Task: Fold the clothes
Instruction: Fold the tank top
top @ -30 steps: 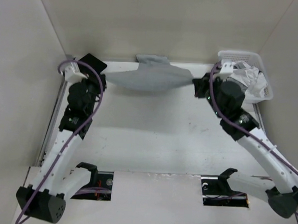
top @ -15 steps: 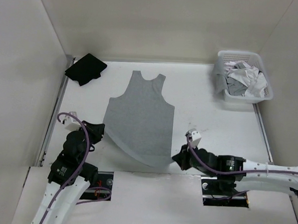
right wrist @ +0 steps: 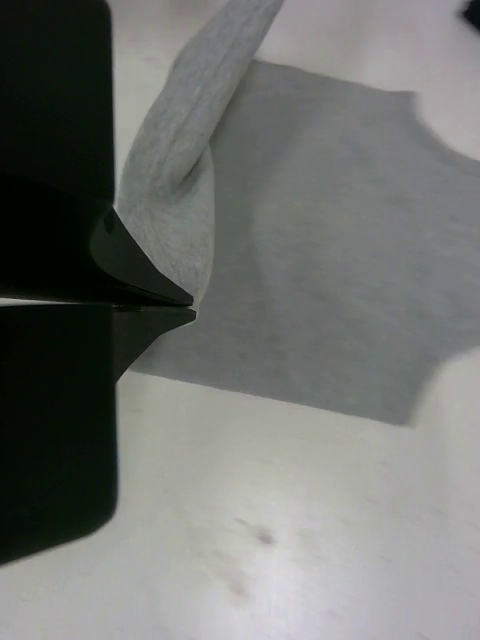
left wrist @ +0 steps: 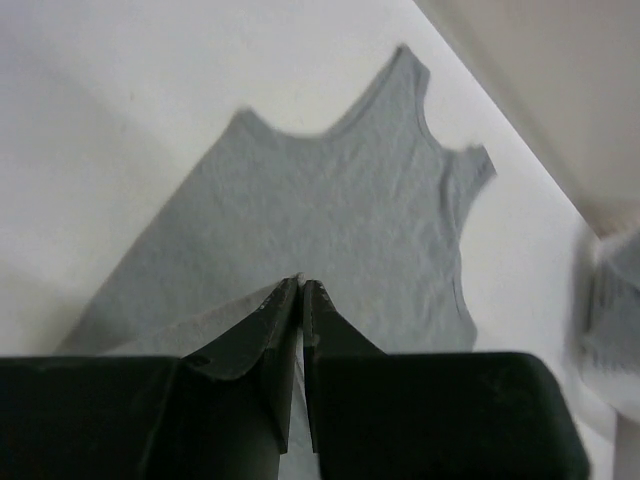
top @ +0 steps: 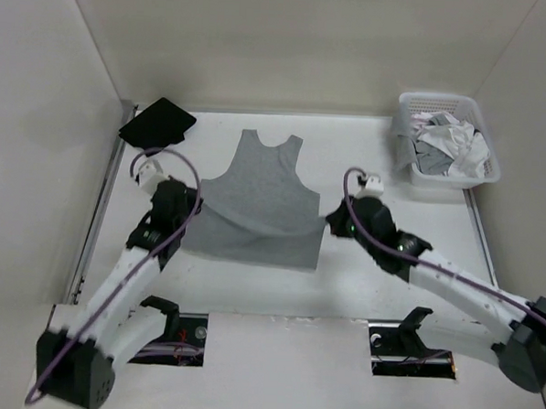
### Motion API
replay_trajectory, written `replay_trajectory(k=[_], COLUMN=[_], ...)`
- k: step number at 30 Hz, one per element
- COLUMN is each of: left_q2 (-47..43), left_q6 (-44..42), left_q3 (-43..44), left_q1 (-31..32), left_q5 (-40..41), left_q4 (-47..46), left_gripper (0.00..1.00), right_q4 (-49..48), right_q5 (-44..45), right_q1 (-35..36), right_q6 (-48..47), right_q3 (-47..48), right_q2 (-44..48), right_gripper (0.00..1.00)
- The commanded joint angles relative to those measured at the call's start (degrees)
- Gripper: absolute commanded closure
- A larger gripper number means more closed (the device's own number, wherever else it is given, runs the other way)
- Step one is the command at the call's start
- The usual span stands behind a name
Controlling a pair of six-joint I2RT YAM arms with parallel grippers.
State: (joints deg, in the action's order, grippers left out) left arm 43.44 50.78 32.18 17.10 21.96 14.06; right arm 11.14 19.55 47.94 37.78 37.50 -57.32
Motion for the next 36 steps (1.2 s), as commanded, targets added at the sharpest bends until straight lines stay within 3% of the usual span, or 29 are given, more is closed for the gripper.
replay_trajectory(k=[1, 6, 10, 11, 13, 14, 15, 17, 20, 22, 24, 26, 32, 36], left_q2=[18.10, 44.58, 61.28, 64.98, 70.53, 71.08, 69.86, 64.17, 51.97, 44.93, 38.33, 32.87, 25.65, 29.23], left_q6=[-2.71, -3.67, -5.08, -5.43, -5.96, -5.35, -4.82, -5.08, -4.56, -4.03, -1.41, 1.15, 3.88, 6.69], left_q3=[9.18, 30.35, 48.80, 52.85, 58.32, 58.52, 56.52, 48.02, 29.68, 19.38, 9.61, 1.95, -9.85, -12.41], left_q1=[-3.69, -8.53, -10.56, -10.82, -11.35, -11.70, -11.79, -11.61, -9.25, -7.58, -6.61, -6.34, -11.42, -14.68], left_q5=[2.65, -0.50, -2.79, -3.75, -6.39, -7.44, -7.63, -6.67, -4.30, -3.59, -3.93, -5.34, -14.21, -18.24], left_q4=[-24.58, -29.09, -27.35, -26.47, -23.84, -22.60, -22.42, -24.86, -31.35, -33.83, -34.37, -33.76, -32.43, -38.04], left_gripper=[0.97, 0.97, 0.92, 0.84, 0.59, 0.51, 0.48, 0.51, 0.54, 0.58, 0.61, 0.62, 0.56, 0.54], right_q4=[-15.69, -19.40, -13.79, -12.73, -11.06, -9.83, -9.38, -10.95, -17.97, -21.75, -24.57, -26.42, -30.20, -31.35], right_q5=[-9.42, -16.56, -18.50, -18.32, -18.23, -18.15, -18.14, -17.53, -16.04, -14.99, -13.93, -13.66, -10.86, -10.76], right_q1=[-11.82, -24.42, -28.47, -28.91, -29.27, -29.36, -29.36, -29.09, -27.78, -25.76, -23.30, -21.02, -17.93, -17.93], right_q6=[-8.33, -8.42, -8.07, -7.72, -6.67, -6.23, -5.62, -4.82, -3.86, -2.72, -0.44, 1.41, 3.35, 4.41], right_q3=[10.02, 32.33, 53.42, 57.56, 63.03, 63.92, 63.41, 57.64, 42.71, 32.60, 24.15, 17.64, 4.89, 1.97], right_q2=[-9.96, -34.91, -53.29, -56.81, -62.10, -62.99, -62.83, -59.33, -49.85, -43.79, -39.12, -36.12, -29.61, -28.73], right_gripper=[1.00, 1.00, 0.99, 0.91, 0.60, 0.51, 0.46, 0.40, 0.43, 0.61, 0.89, 0.98, 0.92, 0.87])
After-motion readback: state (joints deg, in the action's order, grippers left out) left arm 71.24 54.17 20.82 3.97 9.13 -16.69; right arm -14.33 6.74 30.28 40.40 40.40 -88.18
